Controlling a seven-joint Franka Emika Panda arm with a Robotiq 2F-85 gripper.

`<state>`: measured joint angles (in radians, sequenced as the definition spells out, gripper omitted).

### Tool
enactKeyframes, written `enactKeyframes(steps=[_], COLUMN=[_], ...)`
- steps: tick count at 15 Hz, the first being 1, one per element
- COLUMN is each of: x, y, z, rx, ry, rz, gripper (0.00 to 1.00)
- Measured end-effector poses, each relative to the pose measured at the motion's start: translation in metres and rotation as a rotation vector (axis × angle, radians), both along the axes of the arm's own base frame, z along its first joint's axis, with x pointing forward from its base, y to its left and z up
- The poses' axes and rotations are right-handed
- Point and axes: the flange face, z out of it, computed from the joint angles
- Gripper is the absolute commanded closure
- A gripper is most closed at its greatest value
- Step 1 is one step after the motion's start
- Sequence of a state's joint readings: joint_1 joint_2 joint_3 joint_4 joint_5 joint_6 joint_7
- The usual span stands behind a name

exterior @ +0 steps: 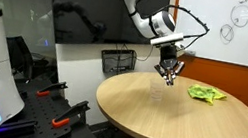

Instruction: Pick up the marker from the table and put it in the cup

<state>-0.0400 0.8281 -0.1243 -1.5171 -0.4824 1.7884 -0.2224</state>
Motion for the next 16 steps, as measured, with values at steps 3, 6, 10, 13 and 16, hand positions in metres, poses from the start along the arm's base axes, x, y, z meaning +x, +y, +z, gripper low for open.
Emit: enactKeyframes(steps=[3, 6, 10, 13, 16], x=[0.008, 0.018, 0.027, 0.030, 0.029], y=[0.029, 0.061, 0.101, 0.126, 0.144], z=[0.011, 0.021, 0.022, 0.017, 0.005], rx=[-0.076, -0.137, -0.207, -0.237, -0.244], ry=[0.069, 0.124, 0.184, 0.206, 0.229], rz=[0.130, 0.284, 0.488, 0.579, 0.643], gripper=[0.97, 0.97, 0.97, 0.97, 0.97])
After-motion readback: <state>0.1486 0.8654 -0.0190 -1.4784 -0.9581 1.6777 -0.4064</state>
